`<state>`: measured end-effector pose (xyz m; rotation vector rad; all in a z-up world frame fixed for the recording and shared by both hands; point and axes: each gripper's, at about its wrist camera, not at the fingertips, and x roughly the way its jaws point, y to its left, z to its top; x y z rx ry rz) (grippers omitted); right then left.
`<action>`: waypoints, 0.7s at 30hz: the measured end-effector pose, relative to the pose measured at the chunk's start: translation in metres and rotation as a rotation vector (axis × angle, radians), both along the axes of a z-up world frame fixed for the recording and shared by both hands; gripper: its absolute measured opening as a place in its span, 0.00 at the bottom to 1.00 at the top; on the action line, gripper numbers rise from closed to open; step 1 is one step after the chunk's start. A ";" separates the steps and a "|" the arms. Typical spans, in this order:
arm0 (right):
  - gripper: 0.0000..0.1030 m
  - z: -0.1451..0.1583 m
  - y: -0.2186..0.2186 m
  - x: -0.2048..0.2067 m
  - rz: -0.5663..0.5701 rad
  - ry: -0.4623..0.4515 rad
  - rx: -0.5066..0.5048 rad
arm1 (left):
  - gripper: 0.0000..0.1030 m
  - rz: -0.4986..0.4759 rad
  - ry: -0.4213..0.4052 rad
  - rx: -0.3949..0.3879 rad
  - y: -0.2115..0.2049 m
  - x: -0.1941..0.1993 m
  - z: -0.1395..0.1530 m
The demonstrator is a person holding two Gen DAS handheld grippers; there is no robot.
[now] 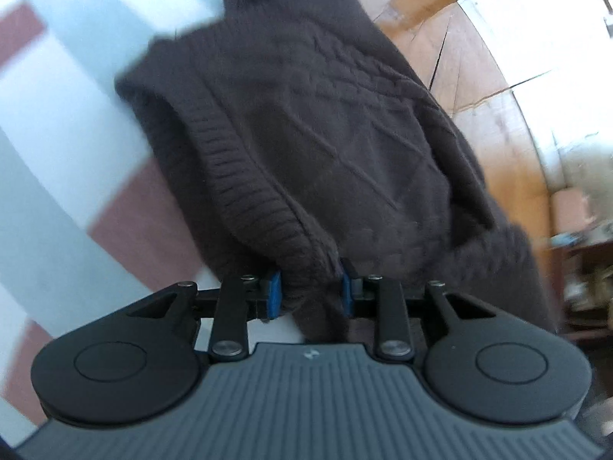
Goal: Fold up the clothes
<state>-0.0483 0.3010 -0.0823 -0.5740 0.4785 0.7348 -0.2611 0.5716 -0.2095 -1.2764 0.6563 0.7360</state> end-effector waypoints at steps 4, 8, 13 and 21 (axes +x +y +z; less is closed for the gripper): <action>0.07 -0.026 -0.019 -0.021 0.039 -0.037 -0.107 | 0.60 0.008 0.015 -0.024 -0.007 0.013 -0.009; 0.12 -0.040 -0.020 -0.027 0.138 -0.026 -0.121 | 0.79 -0.027 0.025 0.017 -0.008 0.038 -0.007; 0.63 -0.056 -0.010 -0.037 0.218 -0.200 -0.150 | 0.17 -0.079 0.315 0.268 -0.029 0.062 0.010; 0.07 -0.039 0.002 -0.005 0.280 0.090 -0.034 | 0.16 -0.053 0.358 0.554 -0.031 0.047 0.069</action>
